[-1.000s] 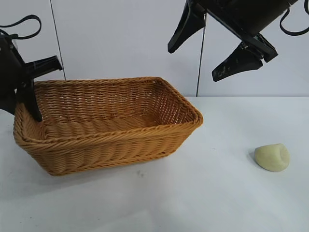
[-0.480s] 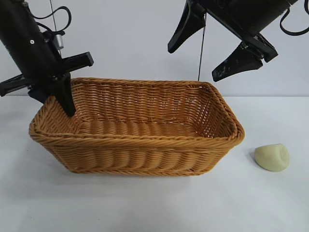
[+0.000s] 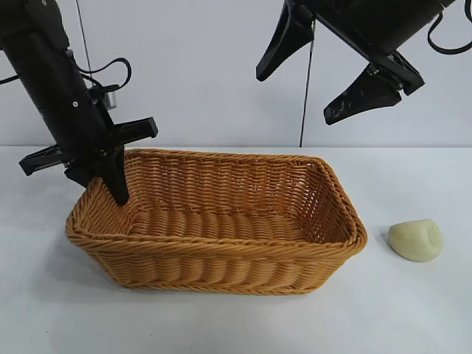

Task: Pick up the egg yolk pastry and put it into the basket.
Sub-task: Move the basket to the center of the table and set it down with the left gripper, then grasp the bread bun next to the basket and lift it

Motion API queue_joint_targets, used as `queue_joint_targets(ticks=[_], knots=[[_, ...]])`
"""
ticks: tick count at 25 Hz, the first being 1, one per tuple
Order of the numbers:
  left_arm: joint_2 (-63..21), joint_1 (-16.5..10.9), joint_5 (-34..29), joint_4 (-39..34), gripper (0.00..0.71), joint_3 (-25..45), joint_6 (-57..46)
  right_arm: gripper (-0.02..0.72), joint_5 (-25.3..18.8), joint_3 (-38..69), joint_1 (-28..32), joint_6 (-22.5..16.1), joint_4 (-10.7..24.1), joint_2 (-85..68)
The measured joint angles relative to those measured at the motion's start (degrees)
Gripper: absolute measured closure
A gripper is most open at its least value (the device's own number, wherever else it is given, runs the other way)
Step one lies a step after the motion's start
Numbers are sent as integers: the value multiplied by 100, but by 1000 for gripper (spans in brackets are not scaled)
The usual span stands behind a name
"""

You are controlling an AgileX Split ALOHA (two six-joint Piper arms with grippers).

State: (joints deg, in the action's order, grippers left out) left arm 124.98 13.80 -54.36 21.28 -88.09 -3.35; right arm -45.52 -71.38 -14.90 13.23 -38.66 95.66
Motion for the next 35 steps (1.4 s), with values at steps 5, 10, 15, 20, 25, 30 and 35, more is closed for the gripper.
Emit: queue_joint_targets(ticks=[5,10,15,20,25,30,35], knots=[[26,-23,78,13,621,0,101,17,-4,0,0,-15,-5,0],[26,-30,90,71,397,0,101,17,-4,0,0,-15,-5,0],[-12,-30,9,97,98,-48,101,17,-4,0,0,-18,-5,0],[-376,-30,-414,-74,58,-375,101,17,-4,0,0,-18,-5,0],[-887,-30,-961,-851,56,-952,80,17,-4,0,0,-18,-5,0],[-1050,-41,-1244,-1715,57,-1204,-9,17,-16,0,0,-18,-5,0],[-1045,-282,-1357,-2006,57,-1212,-14,17,-16,0,0,-18,-5,0]])
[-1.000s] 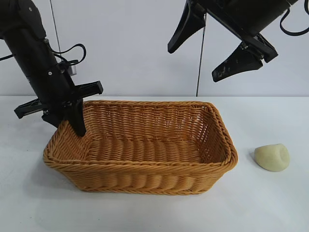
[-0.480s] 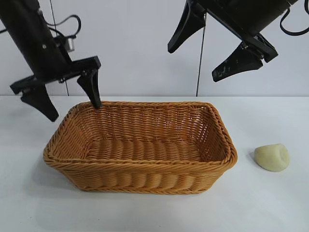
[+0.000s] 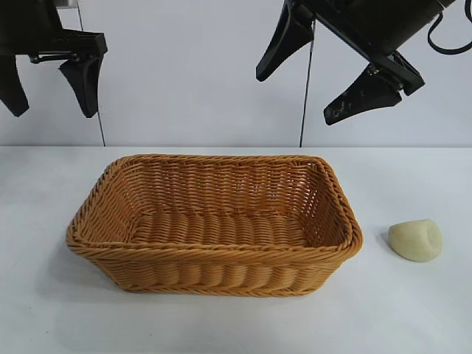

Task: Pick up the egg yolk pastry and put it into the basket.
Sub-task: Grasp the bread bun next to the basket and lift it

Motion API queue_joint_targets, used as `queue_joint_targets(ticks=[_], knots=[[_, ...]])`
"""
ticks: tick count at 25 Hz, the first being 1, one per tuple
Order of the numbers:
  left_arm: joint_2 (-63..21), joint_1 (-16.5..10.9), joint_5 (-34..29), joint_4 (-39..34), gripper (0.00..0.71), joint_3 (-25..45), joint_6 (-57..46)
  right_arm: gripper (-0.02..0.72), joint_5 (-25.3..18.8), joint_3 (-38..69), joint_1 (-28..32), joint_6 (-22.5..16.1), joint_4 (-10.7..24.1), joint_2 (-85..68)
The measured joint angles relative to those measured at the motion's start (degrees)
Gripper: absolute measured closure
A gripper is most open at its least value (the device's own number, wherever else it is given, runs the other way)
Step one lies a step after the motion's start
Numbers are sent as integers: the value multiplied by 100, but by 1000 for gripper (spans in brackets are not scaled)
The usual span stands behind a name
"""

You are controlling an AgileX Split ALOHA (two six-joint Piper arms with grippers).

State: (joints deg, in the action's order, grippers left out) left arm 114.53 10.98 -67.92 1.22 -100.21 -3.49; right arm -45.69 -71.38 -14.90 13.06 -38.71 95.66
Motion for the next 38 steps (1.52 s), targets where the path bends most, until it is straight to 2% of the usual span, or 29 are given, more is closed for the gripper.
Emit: queue_joint_targets(ticks=[8,15,19,24,29,38], knots=[[0,-824,-133,-153,57,0,0,17,0,0,0,0,0,0],[-88,-885,-159,-122,57,53,33,17,-22,0,0,0,0,0],[-621,-885,-153,-122,57,501,40,17,-61,0,0,-4,0,0],[-1880,-885,-149,-122,57,1819,166,17,-83,0,0,-4,0,0],[-3536,-885,-162,-122,57,3384,189,17,-89,0,0,-4,0,0],[-6327,-885,-150,-122,57,5704,161,17,-100,0,0,-4,0,0]])
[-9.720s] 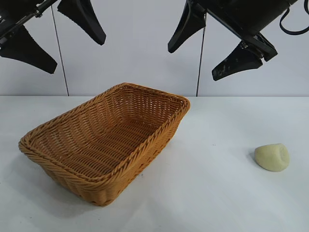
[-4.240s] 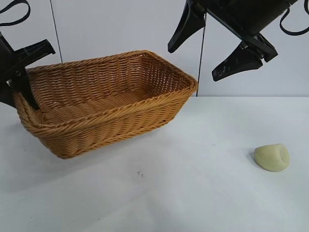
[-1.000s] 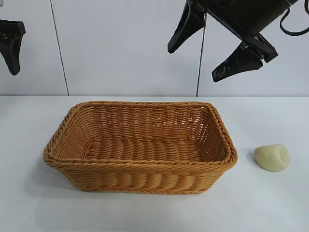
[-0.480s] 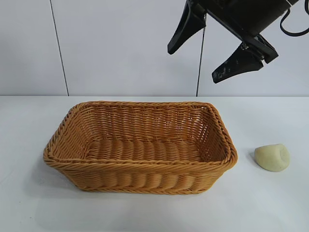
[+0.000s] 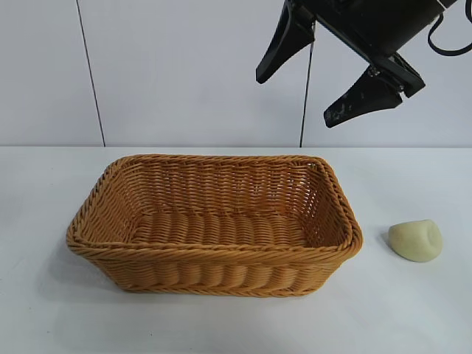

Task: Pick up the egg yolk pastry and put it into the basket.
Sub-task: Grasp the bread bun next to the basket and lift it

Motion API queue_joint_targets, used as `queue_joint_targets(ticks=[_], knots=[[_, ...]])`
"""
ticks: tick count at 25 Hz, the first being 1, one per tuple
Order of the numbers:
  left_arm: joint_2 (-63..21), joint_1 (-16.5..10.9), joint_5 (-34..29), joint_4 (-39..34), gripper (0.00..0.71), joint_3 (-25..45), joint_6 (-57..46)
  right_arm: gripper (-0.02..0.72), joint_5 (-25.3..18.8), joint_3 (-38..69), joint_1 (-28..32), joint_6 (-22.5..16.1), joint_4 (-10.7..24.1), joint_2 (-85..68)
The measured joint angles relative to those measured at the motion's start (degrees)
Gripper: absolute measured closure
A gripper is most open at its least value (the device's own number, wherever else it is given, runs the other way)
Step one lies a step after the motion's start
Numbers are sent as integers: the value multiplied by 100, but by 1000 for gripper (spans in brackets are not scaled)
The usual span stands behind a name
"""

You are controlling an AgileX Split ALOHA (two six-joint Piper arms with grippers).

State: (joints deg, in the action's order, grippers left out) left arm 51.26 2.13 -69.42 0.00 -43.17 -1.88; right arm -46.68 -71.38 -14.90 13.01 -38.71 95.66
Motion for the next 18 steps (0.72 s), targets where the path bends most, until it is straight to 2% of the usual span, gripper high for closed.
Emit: queue_joint_targets(ticks=[7,18], knots=[[-2057,0,739,0,57,1346,-131,17,0,0,0,0,0,0],[-4515,0,801,127,57,1431,-144,17,0,0,0,0,0,0]])
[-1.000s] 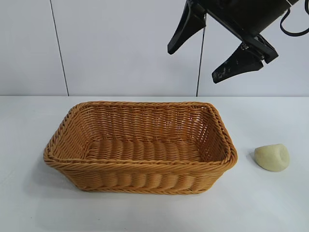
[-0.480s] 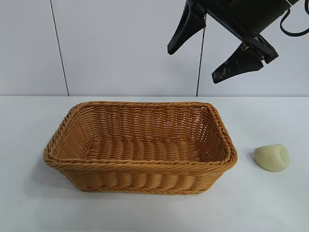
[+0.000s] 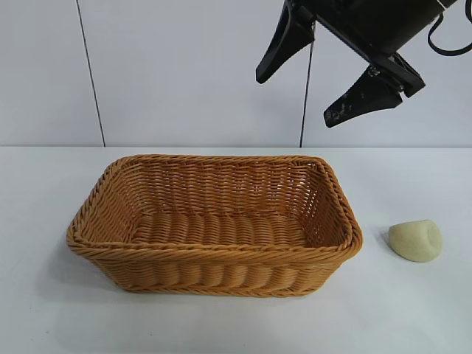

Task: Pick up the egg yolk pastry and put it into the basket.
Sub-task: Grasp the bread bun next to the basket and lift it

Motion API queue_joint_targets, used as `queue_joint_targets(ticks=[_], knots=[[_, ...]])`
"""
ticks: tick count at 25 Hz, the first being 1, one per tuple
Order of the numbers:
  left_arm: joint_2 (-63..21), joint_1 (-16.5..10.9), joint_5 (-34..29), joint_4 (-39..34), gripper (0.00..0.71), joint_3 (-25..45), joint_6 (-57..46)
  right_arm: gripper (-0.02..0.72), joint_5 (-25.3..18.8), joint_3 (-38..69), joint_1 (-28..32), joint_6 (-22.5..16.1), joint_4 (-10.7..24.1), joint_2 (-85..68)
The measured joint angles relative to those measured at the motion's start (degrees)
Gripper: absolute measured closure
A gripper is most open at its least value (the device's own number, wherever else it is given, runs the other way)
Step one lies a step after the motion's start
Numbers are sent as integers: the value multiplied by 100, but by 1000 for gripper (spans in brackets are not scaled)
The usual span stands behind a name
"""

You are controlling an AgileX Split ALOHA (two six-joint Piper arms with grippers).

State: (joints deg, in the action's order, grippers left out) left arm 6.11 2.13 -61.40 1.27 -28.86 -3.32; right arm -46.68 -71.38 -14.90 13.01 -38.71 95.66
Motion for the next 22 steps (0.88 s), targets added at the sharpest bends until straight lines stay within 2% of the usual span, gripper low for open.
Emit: queue_joint_targets(ticks=[3,5,7,9,10,12,13,14,16,22], knots=[[-542,0,0,5,57,6,0,17,-18,-36,0,0,60,0],[-625,0,0,-2,57,6,0,17,-79,-166,0,-92,328,0],[-632,0,0,-7,57,6,0,17,-205,-378,0,-346,820,0],[-643,0,0,-14,57,6,0,17,-366,-579,0,-758,1591,0],[-643,0,0,-14,57,6,0,17,-366,-579,0,-758,1591,0],[-643,0,0,-21,57,6,0,17,-549,-710,19,-1172,2346,0],[-643,0,0,-21,57,6,0,17,-778,-735,108,-1498,2983,0],[-643,0,0,-21,57,6,0,17,-860,-735,199,-1579,3158,0],[-643,0,0,-26,57,6,-11,17,-987,-735,449,-1673,3359,19],[-643,0,0,-26,57,6,-16,17,-1184,-753,889,-1687,3443,332]])
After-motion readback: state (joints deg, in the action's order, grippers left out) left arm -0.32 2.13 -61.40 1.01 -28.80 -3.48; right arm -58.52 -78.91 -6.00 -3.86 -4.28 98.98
